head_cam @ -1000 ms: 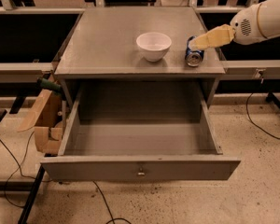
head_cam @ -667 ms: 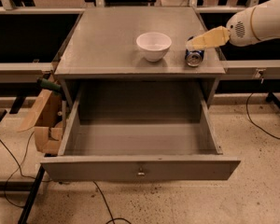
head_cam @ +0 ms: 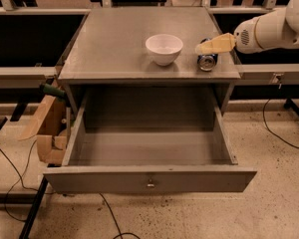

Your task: Place pepsi can into top drawer

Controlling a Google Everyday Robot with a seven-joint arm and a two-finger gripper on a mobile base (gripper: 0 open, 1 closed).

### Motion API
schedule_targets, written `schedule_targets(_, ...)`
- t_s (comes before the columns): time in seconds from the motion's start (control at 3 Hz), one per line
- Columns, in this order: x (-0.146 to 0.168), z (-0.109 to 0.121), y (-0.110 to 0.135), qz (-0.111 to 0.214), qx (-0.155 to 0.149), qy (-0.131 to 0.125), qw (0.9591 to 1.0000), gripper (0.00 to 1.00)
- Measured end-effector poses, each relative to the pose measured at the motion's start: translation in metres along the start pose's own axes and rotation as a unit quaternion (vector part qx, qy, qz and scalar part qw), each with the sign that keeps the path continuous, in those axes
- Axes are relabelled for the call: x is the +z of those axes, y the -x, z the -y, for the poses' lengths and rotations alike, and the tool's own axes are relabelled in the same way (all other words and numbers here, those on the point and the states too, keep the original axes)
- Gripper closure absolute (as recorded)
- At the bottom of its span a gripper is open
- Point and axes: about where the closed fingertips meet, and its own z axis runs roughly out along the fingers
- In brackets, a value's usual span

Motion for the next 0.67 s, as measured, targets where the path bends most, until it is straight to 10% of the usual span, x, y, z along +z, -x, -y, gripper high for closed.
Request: schedule_targets(0.67, 0.054, 0.019, -0.001, 0.001, 0.028, -0.014, 0.9995, 0.00)
